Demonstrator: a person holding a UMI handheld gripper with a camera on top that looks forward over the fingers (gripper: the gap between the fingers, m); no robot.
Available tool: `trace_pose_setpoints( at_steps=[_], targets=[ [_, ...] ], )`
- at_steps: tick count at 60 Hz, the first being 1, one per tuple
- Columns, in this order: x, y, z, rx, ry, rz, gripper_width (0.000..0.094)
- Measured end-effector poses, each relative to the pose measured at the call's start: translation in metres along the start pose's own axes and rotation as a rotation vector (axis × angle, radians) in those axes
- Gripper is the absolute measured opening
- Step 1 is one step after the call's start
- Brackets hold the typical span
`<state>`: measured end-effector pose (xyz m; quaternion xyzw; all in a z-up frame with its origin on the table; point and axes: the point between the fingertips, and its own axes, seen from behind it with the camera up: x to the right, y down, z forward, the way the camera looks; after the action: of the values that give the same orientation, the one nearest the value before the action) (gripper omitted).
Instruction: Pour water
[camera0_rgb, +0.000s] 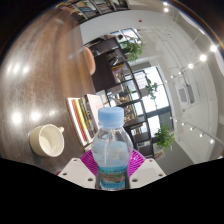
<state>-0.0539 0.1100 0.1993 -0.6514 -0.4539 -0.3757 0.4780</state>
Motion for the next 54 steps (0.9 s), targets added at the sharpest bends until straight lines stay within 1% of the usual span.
trace_pose_setpoints(
  at_steps=[3, 6, 7, 8, 12, 14, 15, 16, 20, 22, 23, 25, 28, 30, 31, 34, 39, 45, 46, 47, 48, 54],
  targets=[
    [0.015, -0.002, -0.008, 0.027, 0.001, 0.184, 0.0336],
    [0.025, -0.004, -0.018, 0.068, -0.025, 0.359, 0.0349],
    [0.018, -0.016, -0.02, 0.073, -0.012, 0.418, 0.035],
    [0.028, -0.005, -0.022, 0.091, -0.024, 0.473, 0.0349],
    [0.037, 0.01, -0.027, 0.116, -0.036, 0.66, 0.0348],
    [0.038, 0.02, -0.028, 0.118, -0.041, 0.757, 0.0348],
    [0.02, 0.013, -0.024, 0.114, -0.035, 0.807, 0.0348],
    [0.032, 0.026, -0.024, 0.116, -0.042, 0.848, 0.035],
    [0.036, 0.053, -0.017, 0.116, -0.041, 0.964, 0.035],
    [0.03, 0.063, -0.013, 0.109, -0.049, 1.011, 0.0351],
    [0.009, 0.057, -0.01, 0.105, -0.05, 1.039, 0.035],
    [0.003, 0.068, -0.003, 0.093, -0.071, 1.087, 0.0349],
    [-0.014, 0.084, 0.007, 0.062, -0.104, 1.136, 0.0351],
    [-0.025, 0.096, 0.014, 0.043, -0.114, 1.163, 0.0349],
    [-0.041, 0.091, 0.018, 0.032, -0.111, 1.176, 0.0349],
    [-0.052, 0.108, 0.026, 0.014, -0.128, 1.201, 0.0347],
    [-0.071, 0.125, 0.036, -0.002, -0.138, 1.23, 0.0351],
    [-0.099, 0.133, 0.047, -0.013, -0.161, 1.248, 0.0348],
    [-0.106, 0.136, 0.048, -0.022, -0.167, 1.245, 0.0361],
    [-0.099, 0.133, 0.048, 0.013, -0.15, 1.258, 0.036],
    [-0.101, 0.133, 0.049, 0.025, -0.14, 1.263, 0.0357],
    [-0.102, 0.133, 0.046, 0.04, -0.133, 1.254, 0.0371]
  ],
)
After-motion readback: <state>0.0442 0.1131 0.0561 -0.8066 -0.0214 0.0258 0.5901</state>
